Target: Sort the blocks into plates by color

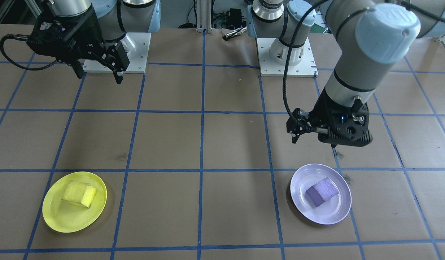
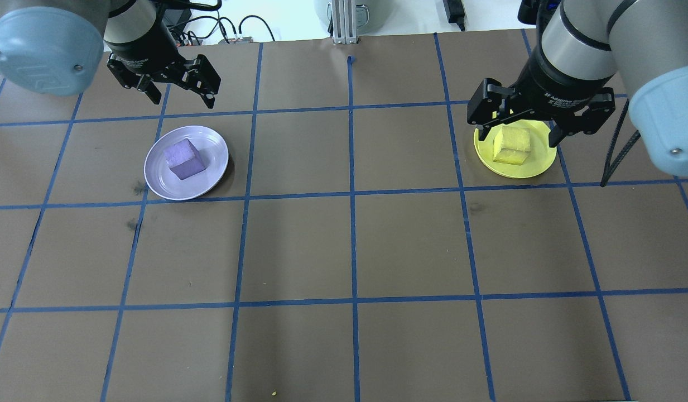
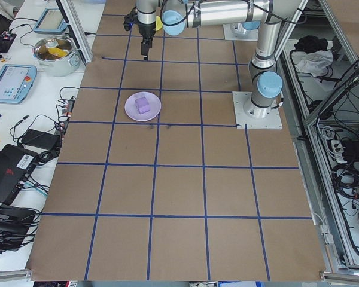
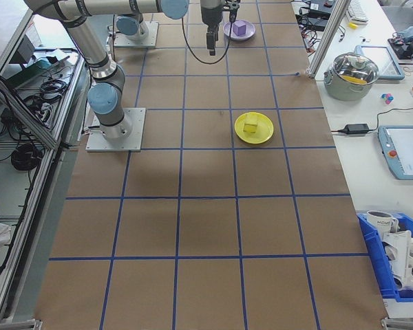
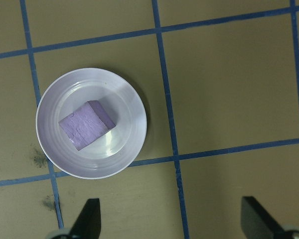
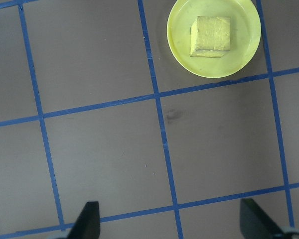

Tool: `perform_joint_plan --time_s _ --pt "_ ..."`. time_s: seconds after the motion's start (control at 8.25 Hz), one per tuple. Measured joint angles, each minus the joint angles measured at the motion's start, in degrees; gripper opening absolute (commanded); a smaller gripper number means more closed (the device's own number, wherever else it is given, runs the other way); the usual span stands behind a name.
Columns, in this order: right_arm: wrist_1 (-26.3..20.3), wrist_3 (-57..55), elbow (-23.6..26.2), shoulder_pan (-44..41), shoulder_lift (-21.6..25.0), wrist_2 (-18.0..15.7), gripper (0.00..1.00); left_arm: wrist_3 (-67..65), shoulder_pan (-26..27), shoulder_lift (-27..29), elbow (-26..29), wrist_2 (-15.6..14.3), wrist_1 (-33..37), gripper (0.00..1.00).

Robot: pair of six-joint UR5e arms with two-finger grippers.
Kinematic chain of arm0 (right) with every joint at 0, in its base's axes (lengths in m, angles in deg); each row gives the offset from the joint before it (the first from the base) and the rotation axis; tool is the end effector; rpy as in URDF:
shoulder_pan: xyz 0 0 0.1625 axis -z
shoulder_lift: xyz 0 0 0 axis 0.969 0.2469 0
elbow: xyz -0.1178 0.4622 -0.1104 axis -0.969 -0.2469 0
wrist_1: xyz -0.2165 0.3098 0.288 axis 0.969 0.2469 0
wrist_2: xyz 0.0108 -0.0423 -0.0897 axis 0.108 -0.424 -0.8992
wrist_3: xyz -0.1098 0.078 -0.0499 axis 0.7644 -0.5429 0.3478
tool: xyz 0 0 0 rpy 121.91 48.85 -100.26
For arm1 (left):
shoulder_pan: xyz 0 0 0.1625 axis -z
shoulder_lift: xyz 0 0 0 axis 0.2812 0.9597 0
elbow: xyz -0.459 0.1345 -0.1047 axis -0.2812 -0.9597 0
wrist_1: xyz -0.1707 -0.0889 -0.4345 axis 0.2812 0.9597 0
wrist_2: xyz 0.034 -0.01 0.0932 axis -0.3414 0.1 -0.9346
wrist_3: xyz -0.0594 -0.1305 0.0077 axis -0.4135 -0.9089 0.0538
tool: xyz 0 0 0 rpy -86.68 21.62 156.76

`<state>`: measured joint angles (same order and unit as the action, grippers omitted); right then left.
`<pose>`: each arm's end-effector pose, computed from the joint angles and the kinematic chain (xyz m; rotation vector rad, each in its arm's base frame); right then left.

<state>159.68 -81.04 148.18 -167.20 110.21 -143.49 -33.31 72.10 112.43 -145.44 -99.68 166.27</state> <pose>0.1444 -0.5048 0.5248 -0.2651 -3.1228 0.1593 -0.1130 -0.6549 0.4659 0.1995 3.1072 -0.1336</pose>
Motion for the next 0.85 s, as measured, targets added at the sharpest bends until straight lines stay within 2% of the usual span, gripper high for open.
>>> perform_joint_plan --time_s 0.36,0.85 --pt "-0.07 0.00 -0.01 0.00 0.24 -0.28 1.00 -3.86 1.97 -5.37 -0.07 0.32 3.74 1.00" --pt "-0.19 0.00 0.07 0.00 0.29 -0.54 1.00 -5.20 2.18 -7.07 -0.10 0.07 4.91 1.00"
